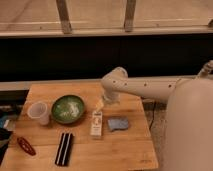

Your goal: Stand the bottle upright

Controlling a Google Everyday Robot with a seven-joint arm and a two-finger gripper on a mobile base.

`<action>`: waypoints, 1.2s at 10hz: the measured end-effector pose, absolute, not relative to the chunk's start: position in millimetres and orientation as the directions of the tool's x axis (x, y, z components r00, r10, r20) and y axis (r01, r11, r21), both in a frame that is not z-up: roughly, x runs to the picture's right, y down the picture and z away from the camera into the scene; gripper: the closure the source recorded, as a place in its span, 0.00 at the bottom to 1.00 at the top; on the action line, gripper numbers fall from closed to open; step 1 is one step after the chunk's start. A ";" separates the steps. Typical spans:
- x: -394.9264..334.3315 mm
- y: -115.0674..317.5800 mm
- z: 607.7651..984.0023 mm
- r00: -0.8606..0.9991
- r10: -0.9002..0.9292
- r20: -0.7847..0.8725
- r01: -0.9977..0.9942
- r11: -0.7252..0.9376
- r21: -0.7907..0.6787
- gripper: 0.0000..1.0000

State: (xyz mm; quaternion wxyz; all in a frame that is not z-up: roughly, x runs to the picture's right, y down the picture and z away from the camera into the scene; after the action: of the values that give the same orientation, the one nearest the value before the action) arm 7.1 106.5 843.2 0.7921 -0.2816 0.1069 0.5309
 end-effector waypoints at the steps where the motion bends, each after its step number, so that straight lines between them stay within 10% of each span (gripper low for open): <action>1: -0.3 106.4 838.6 0.424 0.782 -0.457 -0.895 0.284 -0.345 0.20; 12: -61.9 121.4 859.6 0.473 0.753 -0.456 -0.871 0.324 -0.369 0.20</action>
State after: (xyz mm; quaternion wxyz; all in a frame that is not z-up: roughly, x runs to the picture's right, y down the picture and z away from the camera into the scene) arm -61.9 121.4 859.6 0.8073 -0.2916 0.1010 0.5031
